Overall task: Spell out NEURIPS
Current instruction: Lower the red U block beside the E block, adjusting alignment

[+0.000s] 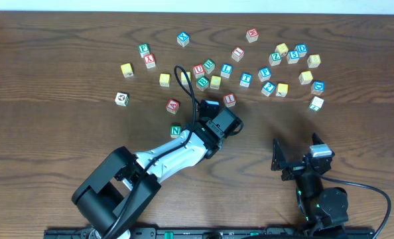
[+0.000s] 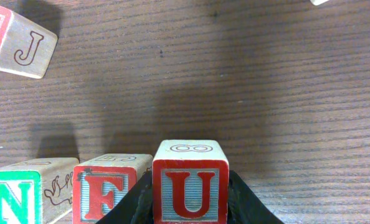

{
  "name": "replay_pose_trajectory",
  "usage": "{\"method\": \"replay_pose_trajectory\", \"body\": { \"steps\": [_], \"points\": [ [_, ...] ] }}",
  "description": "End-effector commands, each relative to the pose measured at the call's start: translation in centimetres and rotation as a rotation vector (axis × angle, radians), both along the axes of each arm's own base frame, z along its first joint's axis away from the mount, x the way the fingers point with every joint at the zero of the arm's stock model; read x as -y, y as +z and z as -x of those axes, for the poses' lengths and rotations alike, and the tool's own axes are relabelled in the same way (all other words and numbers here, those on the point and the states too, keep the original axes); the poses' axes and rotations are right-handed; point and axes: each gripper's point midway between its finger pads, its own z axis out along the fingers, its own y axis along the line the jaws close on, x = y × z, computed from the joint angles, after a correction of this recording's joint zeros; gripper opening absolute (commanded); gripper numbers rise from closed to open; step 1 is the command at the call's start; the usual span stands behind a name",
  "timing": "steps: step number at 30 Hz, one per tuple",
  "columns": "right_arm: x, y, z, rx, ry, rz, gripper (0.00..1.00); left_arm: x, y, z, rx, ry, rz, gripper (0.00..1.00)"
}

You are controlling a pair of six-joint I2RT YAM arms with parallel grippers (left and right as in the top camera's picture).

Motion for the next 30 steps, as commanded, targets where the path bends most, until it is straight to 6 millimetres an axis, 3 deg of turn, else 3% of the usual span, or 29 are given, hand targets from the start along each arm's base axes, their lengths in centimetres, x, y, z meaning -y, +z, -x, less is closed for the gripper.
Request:
{"method": "replay_pose_trajectory", "body": {
  "steps": [1,30],
  "points": [
    [0.2,-0.1,0.0,0.0,-0.005,0.013,0.99,-1.1,-0.8,0.2,-0.003,0.02,-0.039,0.07],
    [0.2,-0.1,0.0,0.0,-0.005,0.013,0.99,-2.5,-1.0,-0.1,-0.017,0.055,-0.061,0.07]
  ]
}}
